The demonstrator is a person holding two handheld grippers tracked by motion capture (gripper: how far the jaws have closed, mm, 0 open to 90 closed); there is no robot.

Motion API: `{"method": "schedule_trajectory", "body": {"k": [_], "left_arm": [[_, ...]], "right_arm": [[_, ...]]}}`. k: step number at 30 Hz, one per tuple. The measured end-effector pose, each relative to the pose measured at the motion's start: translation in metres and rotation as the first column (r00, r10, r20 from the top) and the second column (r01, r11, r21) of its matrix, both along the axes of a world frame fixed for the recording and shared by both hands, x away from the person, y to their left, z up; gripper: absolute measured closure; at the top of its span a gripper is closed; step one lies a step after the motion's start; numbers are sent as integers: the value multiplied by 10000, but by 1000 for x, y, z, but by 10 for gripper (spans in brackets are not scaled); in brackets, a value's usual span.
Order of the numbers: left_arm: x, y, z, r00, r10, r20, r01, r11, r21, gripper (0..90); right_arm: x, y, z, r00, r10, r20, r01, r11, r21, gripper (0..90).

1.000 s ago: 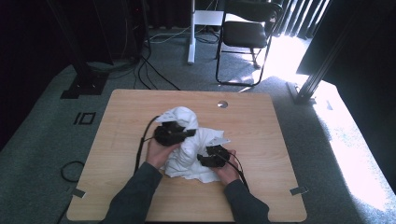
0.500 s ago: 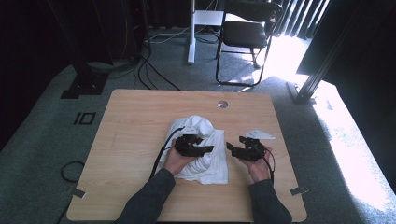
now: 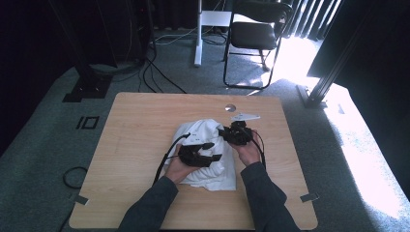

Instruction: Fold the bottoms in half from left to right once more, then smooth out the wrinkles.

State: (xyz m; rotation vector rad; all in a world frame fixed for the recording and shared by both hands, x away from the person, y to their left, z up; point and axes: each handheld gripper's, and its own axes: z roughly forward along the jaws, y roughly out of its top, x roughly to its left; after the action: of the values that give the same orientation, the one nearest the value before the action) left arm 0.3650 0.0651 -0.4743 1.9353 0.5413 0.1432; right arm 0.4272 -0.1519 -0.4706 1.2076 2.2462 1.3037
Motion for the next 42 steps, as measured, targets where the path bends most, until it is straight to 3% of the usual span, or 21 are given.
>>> {"method": "schedule_trajectory", "body": {"k": [3,7,9,10,13,16,18,20,21,23,25,27,28,29,30,33,36,38,40,41,42], "left_arm": [[-5,19,20,9994,19,338,12,9959,-905,424],[9,56,40,9858,1639,360,-1566,9755,-1544,453],[24,74,39,9680,2500,-236,-2508,9579,-1396,479],[35,81,31,9601,2665,-844,-2741,9568,-969,482],[45,83,12,9525,2685,-1438,-2741,9615,-201,477],[47,77,-4,9520,2532,-1720,-2546,9669,139,477],[46,74,-6,9527,2413,-1846,-2476,9688,-114,466],[44,71,-5,9546,2401,-1762,-2474,9687,-203,463],[44,71,-5,9546,2401,-1762,-2474,9687,-203,462],[43,69,-3,9576,2310,-1724,-2396,9704,-306,461],[41,67,0,9598,2284,-1629,-2364,9712,-310,460],[41,67,1,9615,2171,-1687,-2271,9729,-422,460],[40,67,4,9630,2139,-1641,-2241,9735,-458,460],[40,68,6,9642,2110,-1608,-2215,9739,-500,460],[40,69,7,9646,2077,-1624,-2191,9741,-554,460],[41,70,11,9650,2110,-1554,-2223,9732,-586,461],[40,69,12,9630,2185,-1580,-2311,9707,-660,461],[40,66,11,9668,2050,-1526,-2161,9745,-598,461],[40,59,8,9674,1988,-1569,-2084,9769,-475,461],[41,56,6,9681,1932,-1595,-2012,9789,-351,461],[41,54,4,9679,1931,-1606,-2000,9794,-280,461]], "right_arm": [[9,-10,-17,9977,-440,-522,429,9988,-225,802],[12,-21,-30,9907,-941,-985,905,9951,-401,718],[12,-25,-32,9873,-1087,-1155,1053,9938,-351,655],[11,-26,-32,9868,-1171,-1122,1131,9927,-411,604],[-4,-31,-17,9836,-1720,-547,1704,9848,-331,418],[-29,-34,2,9836,-1791,197,1786,9837,212,351],[-51,-30,11,9905,-1234,613,1204,9914,507,323],[-84,-12,12,9942,401,995,-434,9986,316,316],[-84,-12,12,9942,401,995,-434,9986,316,316],[-99,3,5,9858,1402,928,-1410,9900,24,312],[-105,18,-4,9791,1834,876,-1747,9797,-986,412],[-104,21,-8,9801,1779,886,-1633,9748,-1518,482],[-100,24,-15,9811,1875,468,-1761,9672,-1832,606],[-101,19,-15,9801,1920,507,-1830,9724,-1449,797],[-107,7,-6,9835,1567,907,-1456,9822,-1185,852],[-117,-15,8,9826,1318,1306,-1267,9908,-471,863],[-125,-28,12,9824,1145,1473,-1109,9933,-324,863],[-129,-40,7,9863,1175,1161,-1217,9921,296,828],[-128,-47,-3,9934,793,829,-782,9968,-163,781],[-122,-52,-14,9996,188,227,-165,9950,-988,650],[-122,-52,-14,9996,188,227,-165,9950,-988,650]]}}
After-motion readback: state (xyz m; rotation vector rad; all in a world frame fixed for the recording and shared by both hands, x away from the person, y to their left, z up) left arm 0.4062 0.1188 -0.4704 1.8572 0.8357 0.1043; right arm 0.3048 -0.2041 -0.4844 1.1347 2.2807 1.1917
